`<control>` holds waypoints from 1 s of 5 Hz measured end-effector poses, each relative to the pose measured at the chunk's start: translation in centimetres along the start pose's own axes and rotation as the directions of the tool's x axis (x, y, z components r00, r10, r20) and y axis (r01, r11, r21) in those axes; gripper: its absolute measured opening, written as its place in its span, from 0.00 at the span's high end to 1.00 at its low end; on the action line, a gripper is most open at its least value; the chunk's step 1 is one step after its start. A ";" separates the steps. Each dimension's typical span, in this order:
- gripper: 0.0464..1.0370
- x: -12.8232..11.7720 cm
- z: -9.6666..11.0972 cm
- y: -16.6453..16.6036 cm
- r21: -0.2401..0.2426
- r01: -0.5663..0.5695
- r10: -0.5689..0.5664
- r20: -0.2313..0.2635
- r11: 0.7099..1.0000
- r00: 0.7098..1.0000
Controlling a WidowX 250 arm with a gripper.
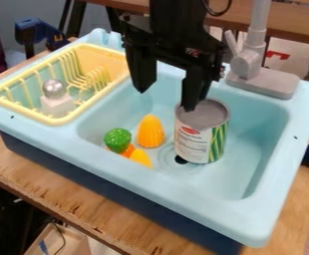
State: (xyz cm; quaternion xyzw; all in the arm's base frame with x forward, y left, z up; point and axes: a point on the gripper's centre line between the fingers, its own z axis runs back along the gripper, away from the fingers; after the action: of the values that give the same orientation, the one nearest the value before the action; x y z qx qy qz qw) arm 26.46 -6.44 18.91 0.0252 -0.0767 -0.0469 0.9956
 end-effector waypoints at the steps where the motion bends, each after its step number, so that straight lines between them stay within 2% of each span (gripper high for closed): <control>1: 0.04 -0.2 -0.6 0.0 0.003 0.005 -0.005 -0.024 1.000 1.000; 2: 0.04 -0.2 -0.9 0.6 -0.002 0.034 -0.034 -0.037 0.999 0.999; 3: 0.04 -1.3 -1.8 2.4 -0.010 0.012 -0.013 -0.088 1.000 0.996; 4: 0.04 -3.0 -2.9 4.1 0.004 -0.065 0.064 -0.152 0.998 0.986; 5: 0.04 -3.1 -3.4 4.5 0.014 -0.063 0.064 -0.159 0.998 0.985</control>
State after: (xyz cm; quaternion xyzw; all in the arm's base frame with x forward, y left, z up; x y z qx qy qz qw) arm 24.38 -1.53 15.33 0.0311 0.0024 -0.0128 0.9994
